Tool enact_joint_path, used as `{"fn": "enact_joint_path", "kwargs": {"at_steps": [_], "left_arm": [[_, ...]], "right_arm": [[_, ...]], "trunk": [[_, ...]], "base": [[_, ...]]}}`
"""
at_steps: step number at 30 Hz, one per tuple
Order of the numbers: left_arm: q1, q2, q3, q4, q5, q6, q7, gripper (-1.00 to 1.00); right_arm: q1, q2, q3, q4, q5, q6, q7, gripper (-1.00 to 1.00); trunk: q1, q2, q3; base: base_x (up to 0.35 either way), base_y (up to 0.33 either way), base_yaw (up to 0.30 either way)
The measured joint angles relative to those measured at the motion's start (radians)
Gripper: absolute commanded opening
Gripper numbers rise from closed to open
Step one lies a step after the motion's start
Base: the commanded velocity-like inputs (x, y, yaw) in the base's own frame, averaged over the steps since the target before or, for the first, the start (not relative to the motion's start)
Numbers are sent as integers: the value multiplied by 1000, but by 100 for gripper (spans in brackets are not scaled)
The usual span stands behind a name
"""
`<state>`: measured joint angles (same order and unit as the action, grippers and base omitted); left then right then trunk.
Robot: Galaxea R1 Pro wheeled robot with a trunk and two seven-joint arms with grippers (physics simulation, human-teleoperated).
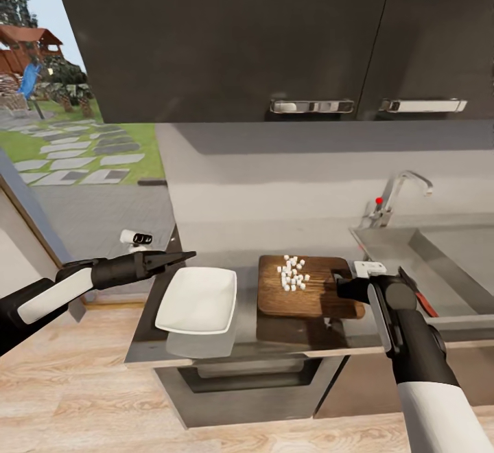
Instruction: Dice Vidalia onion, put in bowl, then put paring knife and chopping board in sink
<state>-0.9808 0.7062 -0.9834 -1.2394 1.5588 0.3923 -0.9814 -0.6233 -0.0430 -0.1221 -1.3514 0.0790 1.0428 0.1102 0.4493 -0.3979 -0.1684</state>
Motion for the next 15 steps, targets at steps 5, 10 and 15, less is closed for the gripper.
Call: {"fn": "enact_joint_path", "kwargs": {"at_steps": [5,10,15], "left_arm": [[0,0,0,0,0,0,0,100],[0,1,0,0,0,0,-1,100],[0,2,0,0,0,0,-1,100]], "right_arm": [[0,0,0,-1,0,0,0,-100],[0,0,2,-1,-2,0,0,-100],[0,0,2,-1,-2,0,0,-100]], "trunk": [[0,0,8],[0,0,17],[0,0,25]], "base": [[0,0,0],[0,0,0],[0,0,0]]}}
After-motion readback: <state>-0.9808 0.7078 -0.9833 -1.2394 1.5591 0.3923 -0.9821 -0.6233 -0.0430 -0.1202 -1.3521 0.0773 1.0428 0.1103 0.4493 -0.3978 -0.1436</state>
